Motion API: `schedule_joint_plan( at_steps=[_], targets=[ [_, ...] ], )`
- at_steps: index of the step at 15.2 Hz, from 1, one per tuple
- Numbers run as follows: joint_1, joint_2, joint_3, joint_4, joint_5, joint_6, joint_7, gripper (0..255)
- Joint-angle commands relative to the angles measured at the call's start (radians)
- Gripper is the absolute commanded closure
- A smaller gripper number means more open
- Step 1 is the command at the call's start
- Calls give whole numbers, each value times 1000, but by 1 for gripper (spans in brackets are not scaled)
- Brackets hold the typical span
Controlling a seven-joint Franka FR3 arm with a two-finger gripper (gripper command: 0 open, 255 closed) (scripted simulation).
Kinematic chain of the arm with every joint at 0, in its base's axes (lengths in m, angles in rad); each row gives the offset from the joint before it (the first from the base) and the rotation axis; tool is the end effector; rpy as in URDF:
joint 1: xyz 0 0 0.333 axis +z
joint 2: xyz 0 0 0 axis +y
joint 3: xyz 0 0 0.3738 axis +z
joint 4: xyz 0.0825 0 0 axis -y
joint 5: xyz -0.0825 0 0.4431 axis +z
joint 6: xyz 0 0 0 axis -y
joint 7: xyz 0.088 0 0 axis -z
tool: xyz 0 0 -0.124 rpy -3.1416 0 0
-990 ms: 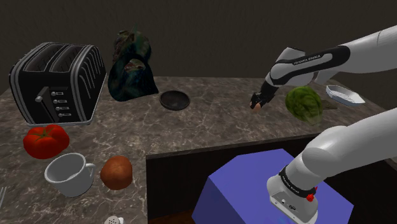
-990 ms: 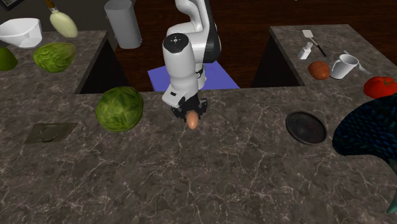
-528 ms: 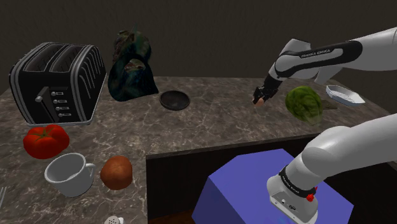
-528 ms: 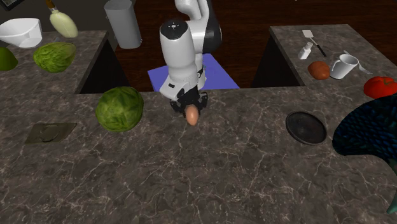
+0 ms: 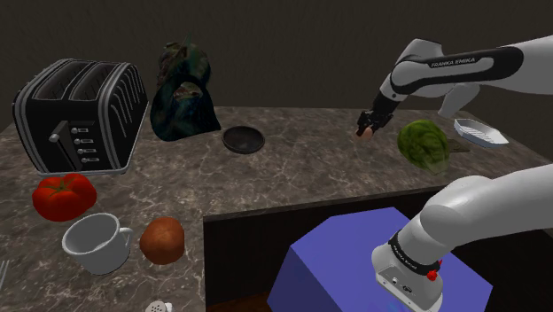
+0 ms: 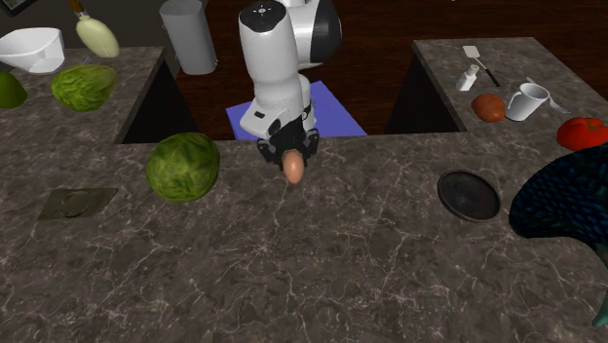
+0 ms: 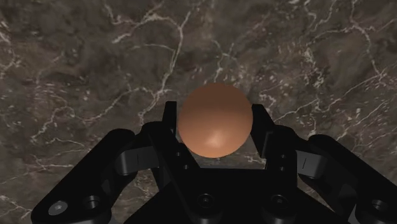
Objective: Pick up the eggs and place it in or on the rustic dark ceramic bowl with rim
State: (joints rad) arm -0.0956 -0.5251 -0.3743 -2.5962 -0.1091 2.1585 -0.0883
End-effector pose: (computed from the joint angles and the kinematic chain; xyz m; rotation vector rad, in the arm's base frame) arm 0.3680 -0.1915 0.4267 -3.0354 0.4316 -0.1275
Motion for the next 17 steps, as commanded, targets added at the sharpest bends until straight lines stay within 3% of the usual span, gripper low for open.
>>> schedule_joint_plan(
  at_steps=[1,11,17],
  targets=[
    [0,-13,6,18,0,-31,4,255],
    [1,-53,30,121,6,-173,17,255],
    [73,-2,140,143,68,-145,155,255]
  ],
)
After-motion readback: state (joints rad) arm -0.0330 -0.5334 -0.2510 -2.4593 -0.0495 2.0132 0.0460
